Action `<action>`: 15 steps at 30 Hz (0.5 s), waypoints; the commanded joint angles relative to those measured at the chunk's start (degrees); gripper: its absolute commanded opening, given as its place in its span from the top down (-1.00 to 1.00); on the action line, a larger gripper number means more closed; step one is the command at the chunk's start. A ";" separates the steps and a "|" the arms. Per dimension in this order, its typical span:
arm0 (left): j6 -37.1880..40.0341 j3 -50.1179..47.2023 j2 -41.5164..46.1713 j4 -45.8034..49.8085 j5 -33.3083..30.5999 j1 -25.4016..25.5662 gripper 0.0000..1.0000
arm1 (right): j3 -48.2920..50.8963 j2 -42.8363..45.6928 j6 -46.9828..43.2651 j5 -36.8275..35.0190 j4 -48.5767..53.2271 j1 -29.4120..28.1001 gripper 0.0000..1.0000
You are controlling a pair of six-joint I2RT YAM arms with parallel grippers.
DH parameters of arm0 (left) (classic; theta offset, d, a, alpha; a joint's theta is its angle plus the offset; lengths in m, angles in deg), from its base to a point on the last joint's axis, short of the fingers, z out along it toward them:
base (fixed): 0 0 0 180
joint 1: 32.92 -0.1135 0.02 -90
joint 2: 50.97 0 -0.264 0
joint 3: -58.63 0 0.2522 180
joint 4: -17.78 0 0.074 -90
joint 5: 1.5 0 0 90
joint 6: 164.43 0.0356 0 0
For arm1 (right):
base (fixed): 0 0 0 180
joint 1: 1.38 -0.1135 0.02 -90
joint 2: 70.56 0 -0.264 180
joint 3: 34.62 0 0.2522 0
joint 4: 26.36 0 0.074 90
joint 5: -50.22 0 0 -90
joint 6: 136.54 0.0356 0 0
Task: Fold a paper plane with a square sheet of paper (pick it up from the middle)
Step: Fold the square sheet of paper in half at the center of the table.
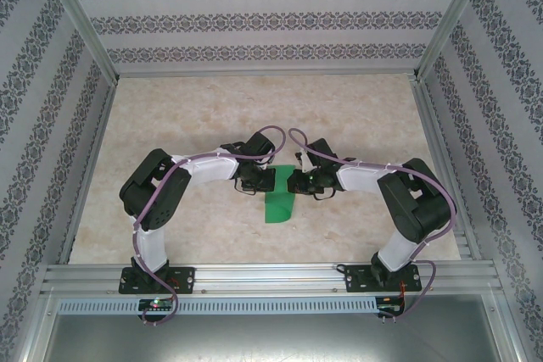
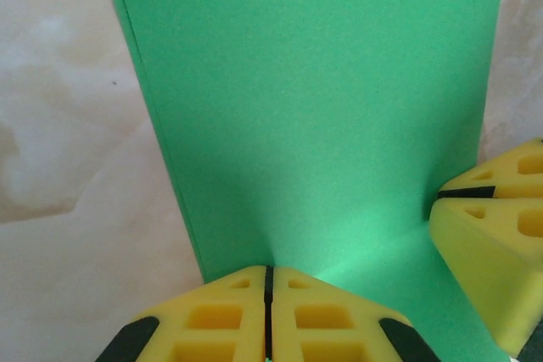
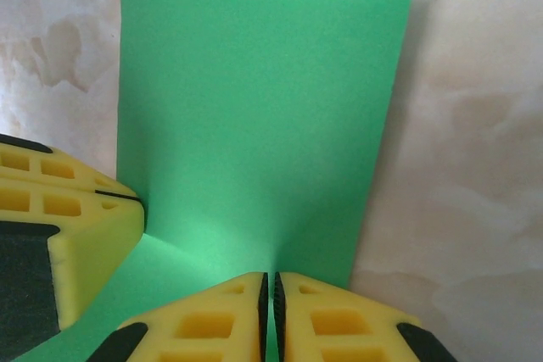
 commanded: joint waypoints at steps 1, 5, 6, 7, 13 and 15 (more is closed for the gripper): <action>1.65 -1.92 -3.87 7.81 -4.13 0.24 0.81 | 2.80 1.70 -2.29 -1.24 5.24 1.93 0.71; 1.63 -1.96 -3.94 7.81 -3.95 0.24 0.81 | 2.65 4.03 -0.63 2.37 3.95 1.38 0.71; 1.57 -1.97 -3.94 7.81 -4.00 0.24 0.81 | 2.72 4.37 0.24 3.14 2.95 1.13 0.71; 1.57 -1.97 -3.87 7.81 -4.00 0.24 0.80 | 2.73 4.78 1.30 4.01 1.76 0.75 0.71; 1.64 -1.66 -3.85 8.08 -3.93 0.24 0.81 | 0.62 2.82 2.12 4.41 0.97 -1.67 0.70; 1.74 -1.67 -3.78 8.06 -3.99 0.23 0.80 | 0.66 1.55 1.78 4.59 0.74 -1.88 0.70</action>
